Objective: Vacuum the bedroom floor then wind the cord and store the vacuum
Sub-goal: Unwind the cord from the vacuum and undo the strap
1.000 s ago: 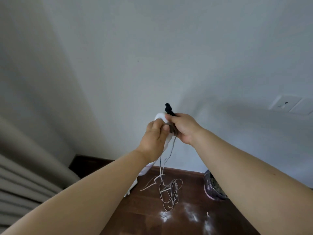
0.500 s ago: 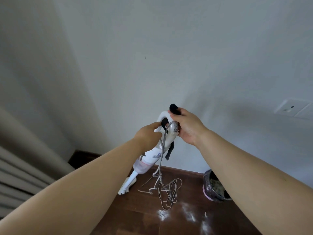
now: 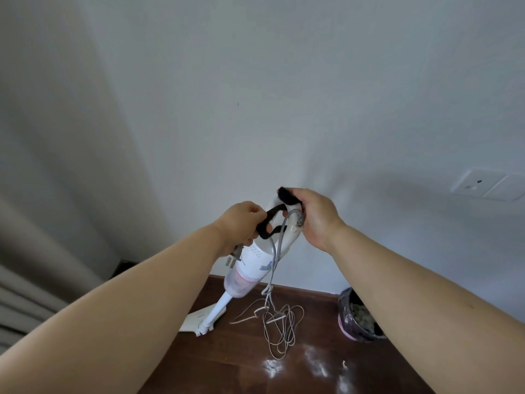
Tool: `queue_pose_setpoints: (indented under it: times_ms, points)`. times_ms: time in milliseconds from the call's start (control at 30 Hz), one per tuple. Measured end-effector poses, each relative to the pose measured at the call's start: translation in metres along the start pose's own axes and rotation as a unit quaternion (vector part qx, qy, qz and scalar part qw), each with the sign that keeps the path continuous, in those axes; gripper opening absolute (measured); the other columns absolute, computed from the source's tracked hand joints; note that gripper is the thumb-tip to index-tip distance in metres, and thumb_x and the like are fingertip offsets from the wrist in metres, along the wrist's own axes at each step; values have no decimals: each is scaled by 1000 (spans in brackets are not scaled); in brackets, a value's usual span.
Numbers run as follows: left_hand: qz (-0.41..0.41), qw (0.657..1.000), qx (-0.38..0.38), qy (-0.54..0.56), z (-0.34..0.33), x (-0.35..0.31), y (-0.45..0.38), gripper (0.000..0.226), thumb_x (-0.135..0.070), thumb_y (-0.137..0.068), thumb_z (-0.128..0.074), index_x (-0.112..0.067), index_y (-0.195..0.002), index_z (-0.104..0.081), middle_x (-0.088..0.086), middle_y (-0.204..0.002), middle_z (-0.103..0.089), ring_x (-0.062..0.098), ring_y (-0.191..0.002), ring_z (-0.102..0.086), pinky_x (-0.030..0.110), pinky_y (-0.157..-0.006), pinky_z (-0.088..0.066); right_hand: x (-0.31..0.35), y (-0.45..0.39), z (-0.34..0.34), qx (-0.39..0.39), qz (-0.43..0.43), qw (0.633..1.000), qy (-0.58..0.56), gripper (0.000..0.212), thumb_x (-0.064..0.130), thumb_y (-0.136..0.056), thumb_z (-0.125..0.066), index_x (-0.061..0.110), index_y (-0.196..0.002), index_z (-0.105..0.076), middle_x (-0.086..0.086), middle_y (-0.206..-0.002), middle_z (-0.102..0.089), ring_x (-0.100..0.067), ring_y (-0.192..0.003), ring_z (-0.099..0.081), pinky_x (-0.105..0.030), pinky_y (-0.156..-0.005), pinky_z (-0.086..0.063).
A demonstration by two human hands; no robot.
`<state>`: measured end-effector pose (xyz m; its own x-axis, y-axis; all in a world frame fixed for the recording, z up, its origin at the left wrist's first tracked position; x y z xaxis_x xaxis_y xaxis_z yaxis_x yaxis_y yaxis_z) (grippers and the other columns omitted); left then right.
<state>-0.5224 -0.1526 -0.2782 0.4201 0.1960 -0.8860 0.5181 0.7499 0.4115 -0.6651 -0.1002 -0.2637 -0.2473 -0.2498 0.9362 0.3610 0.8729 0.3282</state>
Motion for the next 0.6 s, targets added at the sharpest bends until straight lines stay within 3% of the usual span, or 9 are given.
queue_pose_setpoints:
  times_ms: [67, 133, 200, 300, 433, 533, 600]
  points:
    - [13, 999, 16, -48, 4, -3, 4, 19, -31, -94, -55, -15, -91, -65, -2, -62, -59, 12, -46, -32, 21, -43, -26, 2, 1, -1, -4, 41, 996, 73, 23, 5, -90, -55, 16, -102, -71, -3, -91, -65, -15, -72, -54, -20, -68, -43]
    - [44, 990, 75, -111, 6, 2, 9, 35, -48, -80, -65, -15, -89, -72, 3, -73, -57, 13, -51, -32, 22, -48, -24, 5, 3, 0, -21, 69, 991, 109, 25, 1, -91, -53, 15, -105, -68, 1, -89, -63, -12, -68, -52, -10, -54, -41]
    - [66, 975, 126, -173, 8, 12, 16, 36, -50, -75, -68, -18, -89, -75, 4, -84, -59, 13, -54, -32, 25, -51, -26, 6, 1, 6, -44, 75, 990, 111, 23, -1, -90, -54, 15, -99, -68, 1, -84, -62, -12, -66, -50, -12, -54, -42]
    - [97, 963, 117, -221, 21, 23, 25, 30, -48, -84, -67, -19, -83, -76, -3, -63, -54, 11, -50, -33, 22, -50, -29, 8, -3, 15, -71, 73, 988, 119, 24, -4, -88, -54, 16, -91, -67, 1, -83, -61, -13, -65, -50, -17, -64, -44]
    - [101, 974, 148, -138, 26, 22, 32, 23, -36, -89, -67, -16, -77, -68, 0, -74, -66, 9, -49, -34, 19, -45, -27, 8, -8, 22, -85, 73, 986, 123, 29, -6, -87, -54, 20, -82, -67, 0, -82, -61, -14, -65, -50, -20, -66, -45]
    - [39, 994, 50, -86, 25, -1, 27, 15, -32, -89, -67, -17, -86, -68, -2, -63, -65, 9, -44, -35, 20, -41, -27, 8, -8, 15, -73, 71, 986, 133, 30, -6, -84, -54, 21, -82, -68, -1, -78, -60, -14, -66, -51, -22, -67, -44]
    - [-12, 999, -21, -22, 21, -19, 21, 12, -27, -89, -68, -19, -97, -65, 3, -72, -71, 9, -43, -40, 20, -41, -32, 8, -6, 9, -58, 66, 987, 135, 34, -7, -82, -52, 21, -89, -69, -2, -82, -63, -14, -71, -53, -21, -66, -43]
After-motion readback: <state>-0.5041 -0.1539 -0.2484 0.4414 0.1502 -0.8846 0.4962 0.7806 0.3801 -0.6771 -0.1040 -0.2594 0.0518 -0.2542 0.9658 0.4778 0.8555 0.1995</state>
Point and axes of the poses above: each hand's wrist, its own y-axis away from the middle knuckle, its own z-axis out of the back of the hand, x = y × z, the point moved 6 cm from there along -y, towards the middle knuckle
